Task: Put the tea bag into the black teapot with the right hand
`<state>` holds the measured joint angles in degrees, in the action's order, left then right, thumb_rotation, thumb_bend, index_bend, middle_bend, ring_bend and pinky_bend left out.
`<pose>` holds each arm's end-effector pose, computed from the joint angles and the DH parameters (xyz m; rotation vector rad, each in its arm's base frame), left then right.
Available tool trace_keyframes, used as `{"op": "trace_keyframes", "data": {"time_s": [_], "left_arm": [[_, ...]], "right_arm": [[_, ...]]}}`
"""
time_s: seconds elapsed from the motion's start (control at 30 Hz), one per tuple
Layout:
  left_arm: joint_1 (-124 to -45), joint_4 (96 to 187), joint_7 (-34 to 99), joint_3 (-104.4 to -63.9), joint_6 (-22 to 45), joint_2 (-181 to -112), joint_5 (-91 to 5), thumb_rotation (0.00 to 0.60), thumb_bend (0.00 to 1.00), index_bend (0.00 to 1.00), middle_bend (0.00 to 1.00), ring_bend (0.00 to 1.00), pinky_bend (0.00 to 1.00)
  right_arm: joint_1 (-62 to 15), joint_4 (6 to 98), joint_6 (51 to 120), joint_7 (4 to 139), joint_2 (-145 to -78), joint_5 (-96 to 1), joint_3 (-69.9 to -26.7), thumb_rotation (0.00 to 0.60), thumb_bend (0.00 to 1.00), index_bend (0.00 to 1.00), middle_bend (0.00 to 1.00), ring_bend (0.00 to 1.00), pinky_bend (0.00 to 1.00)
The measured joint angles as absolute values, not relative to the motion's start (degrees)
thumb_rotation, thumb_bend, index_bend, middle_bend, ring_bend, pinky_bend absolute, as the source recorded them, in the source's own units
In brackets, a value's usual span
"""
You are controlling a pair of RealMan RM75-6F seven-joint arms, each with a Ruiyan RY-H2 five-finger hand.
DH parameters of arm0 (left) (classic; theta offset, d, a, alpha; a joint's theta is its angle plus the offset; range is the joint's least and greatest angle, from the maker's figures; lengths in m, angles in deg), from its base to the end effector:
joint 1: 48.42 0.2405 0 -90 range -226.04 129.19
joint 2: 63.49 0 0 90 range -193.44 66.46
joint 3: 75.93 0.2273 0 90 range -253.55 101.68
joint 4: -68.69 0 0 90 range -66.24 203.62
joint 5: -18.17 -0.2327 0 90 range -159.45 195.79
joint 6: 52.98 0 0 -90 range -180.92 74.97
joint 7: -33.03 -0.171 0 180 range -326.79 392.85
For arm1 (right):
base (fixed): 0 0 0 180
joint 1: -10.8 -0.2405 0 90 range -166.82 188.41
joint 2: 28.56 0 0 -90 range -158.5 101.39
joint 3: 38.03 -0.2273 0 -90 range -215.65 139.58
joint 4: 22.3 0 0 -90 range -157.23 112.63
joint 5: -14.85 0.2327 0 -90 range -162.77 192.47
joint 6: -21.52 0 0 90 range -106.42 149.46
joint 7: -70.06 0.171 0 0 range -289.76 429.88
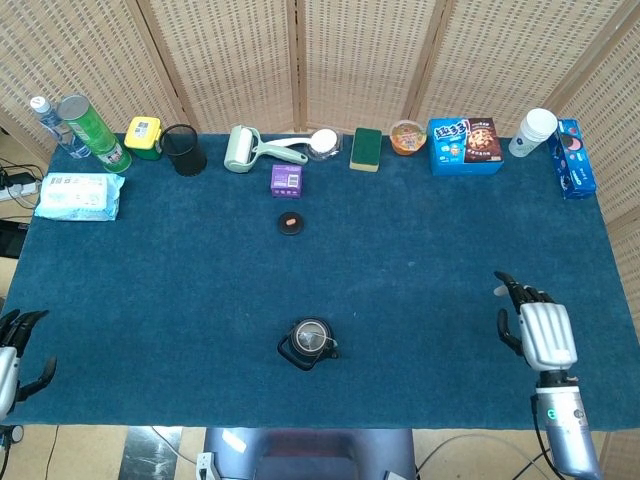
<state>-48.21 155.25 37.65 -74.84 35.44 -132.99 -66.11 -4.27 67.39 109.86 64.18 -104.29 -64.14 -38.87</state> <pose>-0.3265 0.1644 0.1070 -1.2841 -1.0243 -0.8711 -0.2559 -0.2462 0.0772 1.3679 -0.8844 1.0161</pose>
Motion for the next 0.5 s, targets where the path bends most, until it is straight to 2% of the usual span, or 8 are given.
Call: {"op": "trace_keyframes", "data": {"time_s": [0.17, 0.5], "left_arm": [[-47.25, 155.45, 37.86, -74.82, 36.54, -132.81, -66.46, 0.600, 0.45, 0.16, 0.18, 0.08, 0.16], [-47.55, 157.47, 36.35, -74.94, 35.61, -131.97, -66.98, 0.600, 0.45, 0.16, 0.18, 0.08, 0.16]], "right_arm": [[-0.80, 67.12, 111.80, 64.79, -103.88, -65.05, -38.09, 0.600, 0.64, 0.20, 0.37, 0.39, 0.42], [0.35, 66.08, 110.74, 66.02, -104.22, -66.13, -39.34, 0.600, 0.64, 0.22, 0.37, 0.37, 0.40]]}}
